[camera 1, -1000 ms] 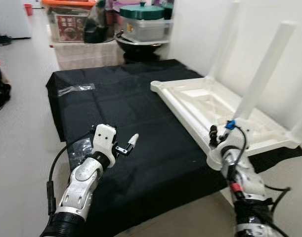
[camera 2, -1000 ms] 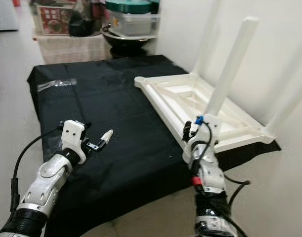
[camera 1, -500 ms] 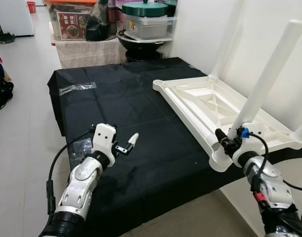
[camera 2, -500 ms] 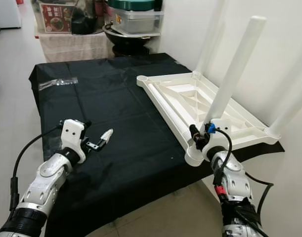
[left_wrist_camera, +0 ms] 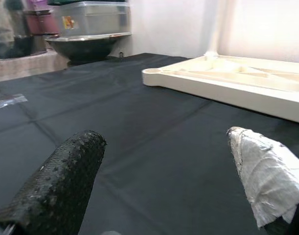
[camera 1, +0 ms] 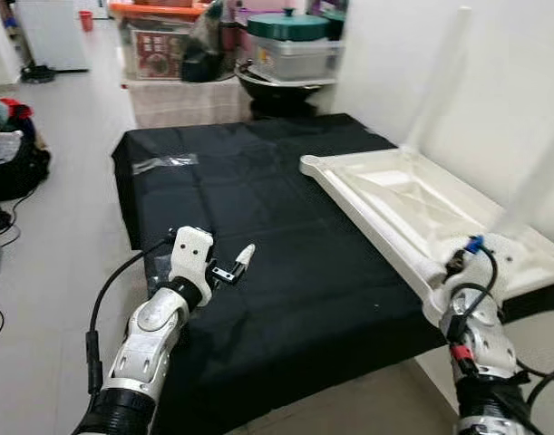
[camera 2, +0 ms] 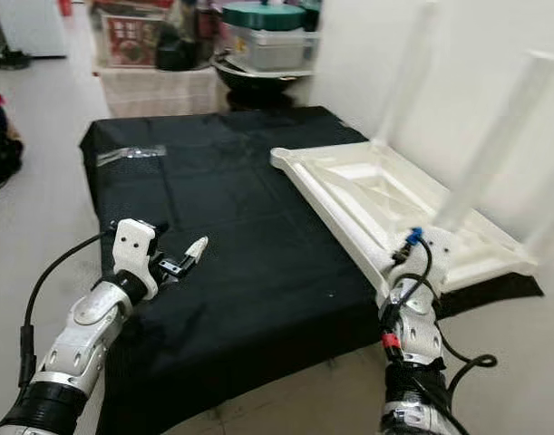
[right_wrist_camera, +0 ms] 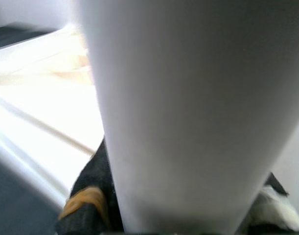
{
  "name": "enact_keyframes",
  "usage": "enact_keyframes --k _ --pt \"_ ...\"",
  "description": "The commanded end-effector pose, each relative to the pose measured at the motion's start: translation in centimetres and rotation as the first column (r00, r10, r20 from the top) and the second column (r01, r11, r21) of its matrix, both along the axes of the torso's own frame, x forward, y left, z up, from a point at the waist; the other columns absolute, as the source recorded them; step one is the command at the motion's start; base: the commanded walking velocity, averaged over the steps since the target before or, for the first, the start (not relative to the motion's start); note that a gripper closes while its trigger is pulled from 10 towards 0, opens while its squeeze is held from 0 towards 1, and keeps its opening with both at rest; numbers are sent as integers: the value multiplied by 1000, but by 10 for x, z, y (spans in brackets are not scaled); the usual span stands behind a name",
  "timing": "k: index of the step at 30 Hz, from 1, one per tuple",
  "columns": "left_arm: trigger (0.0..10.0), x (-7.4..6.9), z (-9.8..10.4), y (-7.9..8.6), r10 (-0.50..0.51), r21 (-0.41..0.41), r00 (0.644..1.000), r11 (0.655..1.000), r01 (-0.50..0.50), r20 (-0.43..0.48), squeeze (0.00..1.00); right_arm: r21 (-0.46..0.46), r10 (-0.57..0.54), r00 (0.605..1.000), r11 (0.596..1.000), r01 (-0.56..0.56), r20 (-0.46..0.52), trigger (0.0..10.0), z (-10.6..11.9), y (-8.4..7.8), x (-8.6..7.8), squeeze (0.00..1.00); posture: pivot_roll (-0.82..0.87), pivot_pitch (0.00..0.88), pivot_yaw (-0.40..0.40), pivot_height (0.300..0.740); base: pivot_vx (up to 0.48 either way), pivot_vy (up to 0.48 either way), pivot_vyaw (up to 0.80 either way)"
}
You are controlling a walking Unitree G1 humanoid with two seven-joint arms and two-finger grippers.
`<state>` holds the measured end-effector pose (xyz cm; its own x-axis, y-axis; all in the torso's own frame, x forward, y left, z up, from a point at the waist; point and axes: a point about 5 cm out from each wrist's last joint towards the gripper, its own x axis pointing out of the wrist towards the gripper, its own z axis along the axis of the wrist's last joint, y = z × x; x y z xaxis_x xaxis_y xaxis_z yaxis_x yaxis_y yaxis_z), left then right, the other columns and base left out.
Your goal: Building children table
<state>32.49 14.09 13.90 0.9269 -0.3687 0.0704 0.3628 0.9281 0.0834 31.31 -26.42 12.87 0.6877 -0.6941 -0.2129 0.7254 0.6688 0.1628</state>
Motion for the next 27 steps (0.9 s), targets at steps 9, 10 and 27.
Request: enact_keyframes --k 9,10,27 --pt "10000 1 -1 -5 -14 5 1000 1000 14 -6 0 158 254 967 956 -249 -17 10000 -17 30 14 0 64 0 -93 740 0 0 0" --pt "10000 0 -2 -2 -9 6 1000 1000 9 -9 0 133 282 959 950 -283 31 10000 -10 31 17 0 60 0 -93 740 0 0 0" --pt "10000 1 -2 -5 -19 -2 1000 1000 19 -9 0 -165 411 896 908 -386 170 10000 35 8 -6 1000 27 0 -74 740 0 0 0"
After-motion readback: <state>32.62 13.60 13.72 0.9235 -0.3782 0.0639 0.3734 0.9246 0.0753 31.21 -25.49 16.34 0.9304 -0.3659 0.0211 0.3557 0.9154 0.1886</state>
